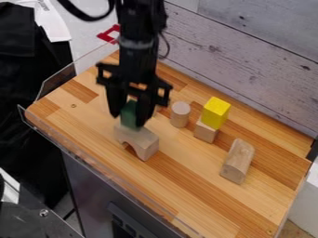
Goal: Take the green cube off of the arch and put it on the cylinder
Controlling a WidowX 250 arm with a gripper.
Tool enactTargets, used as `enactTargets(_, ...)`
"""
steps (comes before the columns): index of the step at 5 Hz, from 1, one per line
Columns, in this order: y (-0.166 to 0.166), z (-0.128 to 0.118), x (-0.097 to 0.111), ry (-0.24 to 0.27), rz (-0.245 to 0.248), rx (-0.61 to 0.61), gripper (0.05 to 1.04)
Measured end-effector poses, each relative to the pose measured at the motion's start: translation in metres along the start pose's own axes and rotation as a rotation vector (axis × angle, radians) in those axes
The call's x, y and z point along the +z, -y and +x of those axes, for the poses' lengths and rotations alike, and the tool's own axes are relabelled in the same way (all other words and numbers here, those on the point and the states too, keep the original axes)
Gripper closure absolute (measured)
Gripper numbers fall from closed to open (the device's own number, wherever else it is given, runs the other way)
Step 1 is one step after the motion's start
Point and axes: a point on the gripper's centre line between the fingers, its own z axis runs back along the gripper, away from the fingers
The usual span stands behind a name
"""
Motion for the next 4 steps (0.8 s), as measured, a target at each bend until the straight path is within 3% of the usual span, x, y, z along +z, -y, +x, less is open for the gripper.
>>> enactTargets(2, 0.012, 0.009, 0.023, 0.042, 0.009, -0.017, 0.548)
enactTargets(4, 0.025, 0.024, 0.008, 0.008, -0.002, -0.026, 0.548)
